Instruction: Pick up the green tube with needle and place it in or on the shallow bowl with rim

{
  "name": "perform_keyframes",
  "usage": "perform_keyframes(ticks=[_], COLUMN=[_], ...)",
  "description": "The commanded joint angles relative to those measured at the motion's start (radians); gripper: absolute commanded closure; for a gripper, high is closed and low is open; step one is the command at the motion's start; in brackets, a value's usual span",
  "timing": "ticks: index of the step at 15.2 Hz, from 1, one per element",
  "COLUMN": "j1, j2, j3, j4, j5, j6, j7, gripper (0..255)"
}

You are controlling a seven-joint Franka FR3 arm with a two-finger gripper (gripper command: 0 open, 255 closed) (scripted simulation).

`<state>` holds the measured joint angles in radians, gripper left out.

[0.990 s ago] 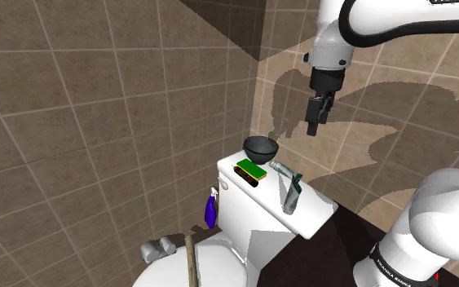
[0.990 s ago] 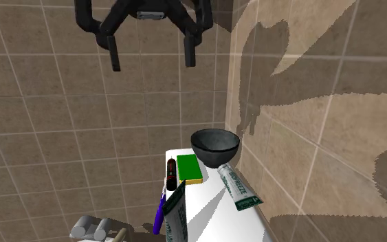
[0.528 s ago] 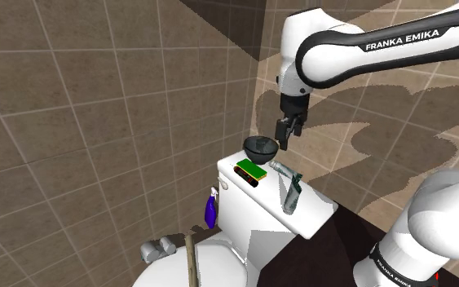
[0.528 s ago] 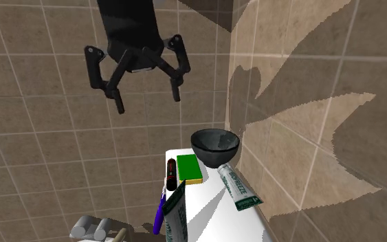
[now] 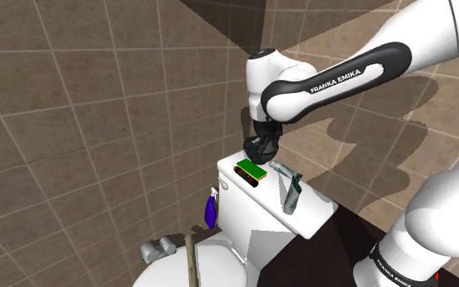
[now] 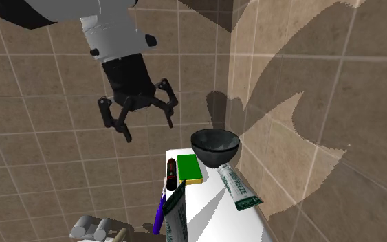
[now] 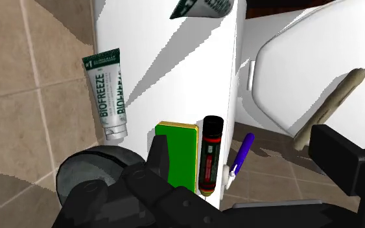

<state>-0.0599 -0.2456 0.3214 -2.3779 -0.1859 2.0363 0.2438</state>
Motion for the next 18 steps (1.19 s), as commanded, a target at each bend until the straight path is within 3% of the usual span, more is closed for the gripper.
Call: perform_keyframes(ticks=[1, 6, 12, 15, 18], j1=[-0.014, -0.026, 0.014, 0.045, 0.047], j2=[0.083, 0.302, 0.563, 0.688, 0.714], j3=[0.023, 0.044, 0.002, -0.033, -0.047], j4=[0.027, 0.131, 0.307, 0.412, 0.419], j5=[-0.061, -0.242, -0.444, -0.52, -0.539], j6=[0.042, 0.094, 0.09, 0.074, 0.091], j7=[0.071, 0.251, 0.432, 0.494, 0.506], gripper=[0, 0, 0, 0, 0])
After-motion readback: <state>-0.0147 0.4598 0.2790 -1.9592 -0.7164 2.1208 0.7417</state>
